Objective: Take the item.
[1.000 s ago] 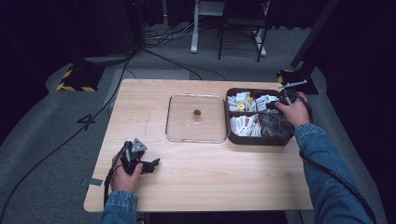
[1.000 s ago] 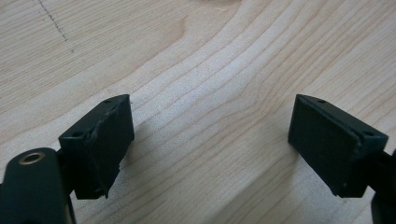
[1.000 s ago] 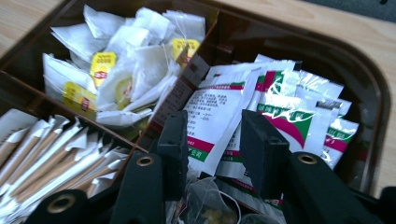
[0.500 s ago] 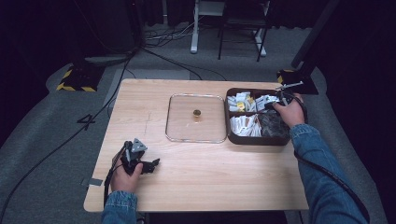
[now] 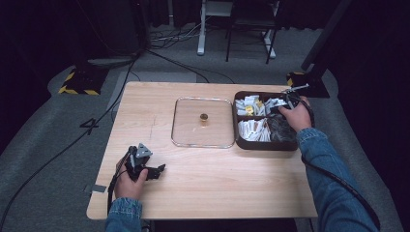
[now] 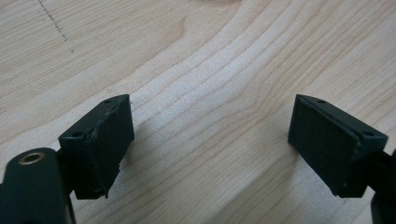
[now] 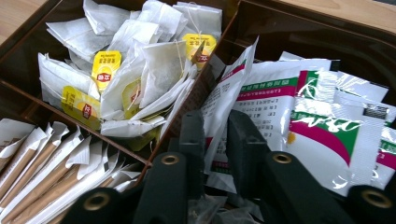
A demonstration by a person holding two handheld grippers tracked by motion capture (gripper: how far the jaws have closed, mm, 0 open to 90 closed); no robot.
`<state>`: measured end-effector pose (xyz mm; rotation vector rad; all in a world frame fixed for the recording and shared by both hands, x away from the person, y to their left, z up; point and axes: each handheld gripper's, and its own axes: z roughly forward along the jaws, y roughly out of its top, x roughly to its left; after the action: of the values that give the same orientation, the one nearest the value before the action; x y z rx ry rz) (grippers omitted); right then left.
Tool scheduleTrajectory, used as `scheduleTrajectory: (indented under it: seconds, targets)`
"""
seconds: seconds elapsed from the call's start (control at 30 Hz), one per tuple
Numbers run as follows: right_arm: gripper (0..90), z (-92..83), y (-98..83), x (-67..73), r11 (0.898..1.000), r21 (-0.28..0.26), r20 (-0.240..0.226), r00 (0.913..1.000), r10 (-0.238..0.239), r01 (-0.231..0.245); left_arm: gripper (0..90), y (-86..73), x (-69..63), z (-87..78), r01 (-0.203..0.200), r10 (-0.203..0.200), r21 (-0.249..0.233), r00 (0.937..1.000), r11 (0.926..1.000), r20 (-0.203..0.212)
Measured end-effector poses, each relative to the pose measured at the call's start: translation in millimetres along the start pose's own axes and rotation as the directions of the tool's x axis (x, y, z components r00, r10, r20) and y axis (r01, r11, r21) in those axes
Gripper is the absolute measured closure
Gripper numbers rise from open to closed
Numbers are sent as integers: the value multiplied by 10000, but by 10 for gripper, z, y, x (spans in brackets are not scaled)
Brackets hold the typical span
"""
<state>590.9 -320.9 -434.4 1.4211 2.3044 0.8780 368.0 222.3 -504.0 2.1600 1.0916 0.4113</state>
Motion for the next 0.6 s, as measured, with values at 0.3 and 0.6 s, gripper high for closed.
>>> scheduleTrajectory:
  seconds: [0.3,0.6]
  targets:
    - [860,-89,56,24,9994,-185,709,9971,-293,307,148,0,1,0,8,-8,-3,10000,10000,6]
    - [868,-55,47,72,9999,-103,190,9998,41,-39,147,0,1,0,7,-7,-5,10000,10000,7]
